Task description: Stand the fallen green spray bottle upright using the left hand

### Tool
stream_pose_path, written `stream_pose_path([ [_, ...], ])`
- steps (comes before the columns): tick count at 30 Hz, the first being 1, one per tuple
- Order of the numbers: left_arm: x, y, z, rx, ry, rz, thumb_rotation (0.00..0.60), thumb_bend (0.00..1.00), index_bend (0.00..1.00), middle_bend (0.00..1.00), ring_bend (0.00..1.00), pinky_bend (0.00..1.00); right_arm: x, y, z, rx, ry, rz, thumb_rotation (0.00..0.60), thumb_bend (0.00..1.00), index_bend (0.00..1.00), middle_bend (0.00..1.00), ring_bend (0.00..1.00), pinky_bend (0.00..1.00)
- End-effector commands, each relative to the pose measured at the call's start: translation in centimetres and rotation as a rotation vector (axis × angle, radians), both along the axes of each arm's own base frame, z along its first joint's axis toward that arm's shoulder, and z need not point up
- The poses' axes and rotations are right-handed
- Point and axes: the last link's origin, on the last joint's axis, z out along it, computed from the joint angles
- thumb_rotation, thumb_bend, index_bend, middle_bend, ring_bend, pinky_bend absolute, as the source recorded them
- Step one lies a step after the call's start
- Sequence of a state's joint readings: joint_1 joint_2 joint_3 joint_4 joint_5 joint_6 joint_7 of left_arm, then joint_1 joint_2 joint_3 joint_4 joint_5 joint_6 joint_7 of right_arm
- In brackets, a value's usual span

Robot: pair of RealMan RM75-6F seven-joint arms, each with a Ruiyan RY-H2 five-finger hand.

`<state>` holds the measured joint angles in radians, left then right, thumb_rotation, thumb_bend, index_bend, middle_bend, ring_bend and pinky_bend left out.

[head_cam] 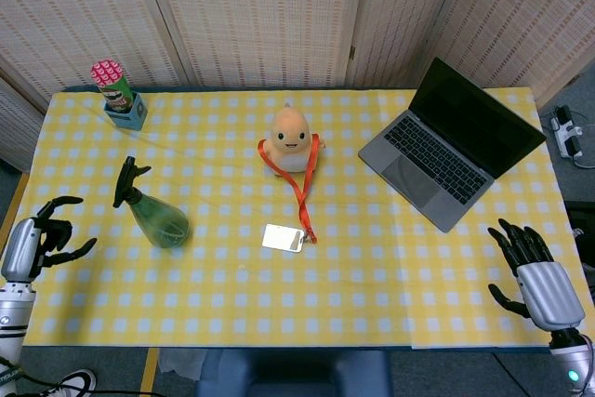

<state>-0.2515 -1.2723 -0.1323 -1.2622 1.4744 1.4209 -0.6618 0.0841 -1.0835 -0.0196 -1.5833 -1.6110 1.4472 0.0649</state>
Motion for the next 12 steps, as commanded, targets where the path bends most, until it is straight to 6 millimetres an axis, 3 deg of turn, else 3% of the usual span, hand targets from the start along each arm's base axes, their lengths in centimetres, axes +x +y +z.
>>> stream_pose_path([
  [1, -1.7, -4.8, 0.0, 0.053, 0.561, -0.004, 0.600, 0.16, 0.24, 0.12, 0.05, 0.04, 0.1, -0.1, -0.3, 0.007, 0.003, 0.004, 0.600, 0.33, 0.00, 0.00, 0.00, 0.00],
  [3, -0.6, -5.5, -0.3, 0.108, 0.624, -0.012, 0.600, 0.15, 0.15, 0.01, 0.00, 0.00, 0.2, -0.1, -0.5, 0.013, 0.005, 0.006, 0.600, 0.33, 0.00, 0.00, 0.00, 0.00],
  [6, 0.5, -6.4, -1.0, 0.109, 0.657, -0.031, 0.600, 0.14, 0.07, 0.00, 0.00, 0.00, 0.3, -0.1, -0.7, 0.019, 0.007, 0.011, 0.600, 0.33, 0.00, 0.00, 0.00, 0.00],
  [12, 0.5, -6.4, -1.0, 0.086, 0.665, -0.005, 0.600, 0.13, 0.05, 0.00, 0.00, 0.00, 0.3, -0.1, -0.7, 0.019, 0.009, 0.015, 0.600, 0.33, 0.00, 0.00, 0.00, 0.00],
])
